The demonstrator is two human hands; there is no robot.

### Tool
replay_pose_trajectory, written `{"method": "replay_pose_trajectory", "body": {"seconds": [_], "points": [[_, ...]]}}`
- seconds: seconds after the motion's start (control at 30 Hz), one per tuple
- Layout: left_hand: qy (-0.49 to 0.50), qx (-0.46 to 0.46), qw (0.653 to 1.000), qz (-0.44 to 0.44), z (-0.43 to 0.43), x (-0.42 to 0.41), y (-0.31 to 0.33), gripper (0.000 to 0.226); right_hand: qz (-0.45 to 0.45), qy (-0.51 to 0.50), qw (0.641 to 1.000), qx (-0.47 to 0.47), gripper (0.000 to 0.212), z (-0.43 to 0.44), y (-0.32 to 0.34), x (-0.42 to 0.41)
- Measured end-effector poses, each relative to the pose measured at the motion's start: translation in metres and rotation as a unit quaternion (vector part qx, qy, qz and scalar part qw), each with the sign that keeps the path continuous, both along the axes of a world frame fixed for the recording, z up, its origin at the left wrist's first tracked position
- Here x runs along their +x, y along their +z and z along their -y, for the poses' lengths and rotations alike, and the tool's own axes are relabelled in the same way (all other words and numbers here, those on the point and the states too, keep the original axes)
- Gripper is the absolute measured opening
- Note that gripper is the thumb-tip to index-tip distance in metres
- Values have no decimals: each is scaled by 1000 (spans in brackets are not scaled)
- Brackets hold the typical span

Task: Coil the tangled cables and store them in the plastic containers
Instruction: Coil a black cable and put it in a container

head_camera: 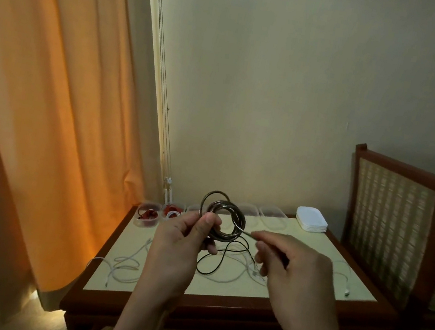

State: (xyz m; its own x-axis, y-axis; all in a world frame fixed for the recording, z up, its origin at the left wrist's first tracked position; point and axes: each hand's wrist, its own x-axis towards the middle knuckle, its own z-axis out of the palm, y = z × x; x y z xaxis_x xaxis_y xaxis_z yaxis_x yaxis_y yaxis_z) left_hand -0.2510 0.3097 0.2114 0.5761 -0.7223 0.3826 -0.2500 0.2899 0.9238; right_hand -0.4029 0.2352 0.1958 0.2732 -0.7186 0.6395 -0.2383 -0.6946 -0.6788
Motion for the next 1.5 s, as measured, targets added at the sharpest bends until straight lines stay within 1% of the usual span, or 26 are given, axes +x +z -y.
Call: {"method": "replay_pose_trajectory", "body": {"seconds": [0.1, 0.2, 0.3, 0.43, 0.47, 0.5, 0.53, 0.6, 0.67, 0.77, 0.83, 0.9, 1.0, 1.07, 1.13, 1.2, 1.37, 1.43, 1.5], "points": [[-4, -19, 999, -37, -1, 6, 1, 36, 65, -111, 990, -54, 20, 15, -2, -9], [-18, -17, 999, -21, -2, 5, 1, 35, 129, -161, 977, -50, 18, 22, -2, -14], [-37, -22, 998, -37, 1, -4, -1, 35, 116, -160, 980, -36, 15, 25, -7, -11], [-90, -50, 983, -151, 2, -8, 0, 35, 59, -147, 986, -55, 12, 30, -14, -8], [-103, -57, 977, -175, 1, -9, 0, 35, 61, -136, 988, -47, 13, 30, -15, -7], [-117, -61, 972, -194, 1, -10, 0, 34, 77, -113, 990, -18, 13, 28, -15, -6], [-130, -61, 968, -206, 1, -12, 0, 34, 102, -82, 991, 28, 12, 26, -16, -4], [-148, -54, 963, -218, 1, -15, 0, 36, 157, -19, 980, 124, 10, 23, -14, 1], [-159, -45, 961, -224, 1, -18, 0, 36, 222, 41, 954, 197, 8, 18, -11, 5], [-171, -37, 956, -235, 1, -21, 1, 35, 337, 119, 888, 288, 11, 12, -5, 9], [-172, -27, 956, -235, 1, -20, 0, 34, 388, 137, 858, 308, 12, 10, -3, 8], [-173, -13, 957, -234, 0, -18, -1, 33, 422, 150, 839, 310, 13, 10, 0, 7], [-195, 19, 957, -212, -1, -17, -4, 34, 428, 170, 830, 315, 13, 10, 3, 7], [-204, 35, 960, -189, -1, -18, -4, 33, 421, 186, 820, 341, 16, 10, 3, 7], [-197, 35, 965, -171, -1, -19, -4, 32, 412, 205, 806, 371, 19, 10, 2, 7], [-182, 31, 969, -162, -1, -18, -3, 34, 409, 231, 790, 394, 15, 10, 1, 8], [-169, 29, 976, -138, 0, -17, -5, 31, 425, 288, 744, 426, 14, 10, 1, 9], [-167, 27, 977, -133, 2, -17, -6, 35, 418, 304, 740, 430, 22, 8, 1, 10], [-165, 19, 978, -130, 2, -17, -6, 37, 400, 313, 745, 432, 28, 6, 0, 11]]}}
